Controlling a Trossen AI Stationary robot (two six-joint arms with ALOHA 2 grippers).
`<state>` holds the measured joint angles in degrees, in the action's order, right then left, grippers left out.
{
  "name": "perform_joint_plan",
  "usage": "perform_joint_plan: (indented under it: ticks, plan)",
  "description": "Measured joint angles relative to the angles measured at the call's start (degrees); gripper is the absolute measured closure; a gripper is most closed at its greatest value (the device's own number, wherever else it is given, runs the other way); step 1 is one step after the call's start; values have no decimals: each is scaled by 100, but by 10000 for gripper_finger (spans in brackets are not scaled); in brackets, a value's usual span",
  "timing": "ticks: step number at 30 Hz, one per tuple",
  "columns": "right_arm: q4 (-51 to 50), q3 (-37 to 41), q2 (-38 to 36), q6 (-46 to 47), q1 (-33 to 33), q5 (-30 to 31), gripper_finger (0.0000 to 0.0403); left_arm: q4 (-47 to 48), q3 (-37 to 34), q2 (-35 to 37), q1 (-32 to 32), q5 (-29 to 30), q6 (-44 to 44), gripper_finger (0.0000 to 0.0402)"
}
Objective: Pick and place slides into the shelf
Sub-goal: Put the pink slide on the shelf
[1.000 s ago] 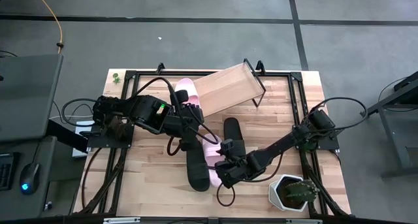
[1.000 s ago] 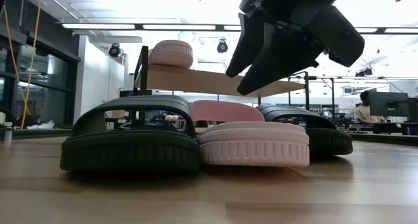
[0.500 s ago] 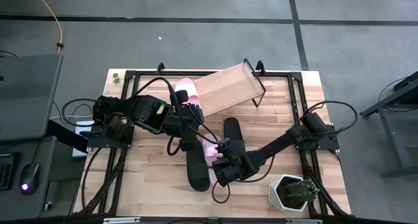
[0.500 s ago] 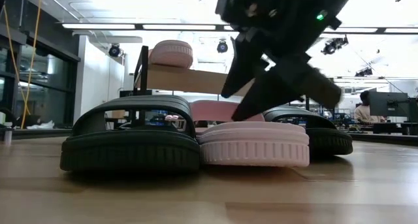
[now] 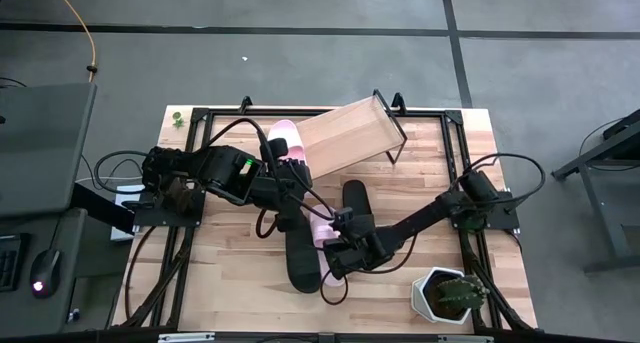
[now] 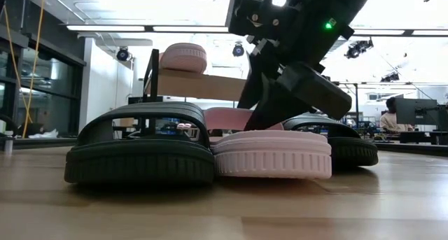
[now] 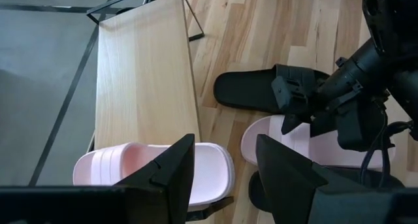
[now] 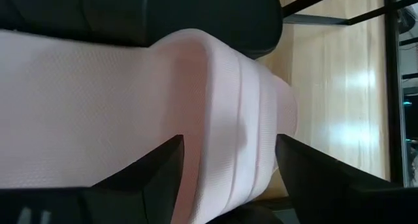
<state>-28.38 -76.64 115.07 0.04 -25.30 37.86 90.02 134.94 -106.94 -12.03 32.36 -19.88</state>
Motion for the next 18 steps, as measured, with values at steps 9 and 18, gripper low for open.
perform_joint_plan:
  ticks: [9,18]
  plan:
    - [-3,0,0,255,17,-190,270,0,-1,0,0,0,4,250]
    - [-3,0,0,406,17,-196,370,0,-1,0,0,0,7,250]
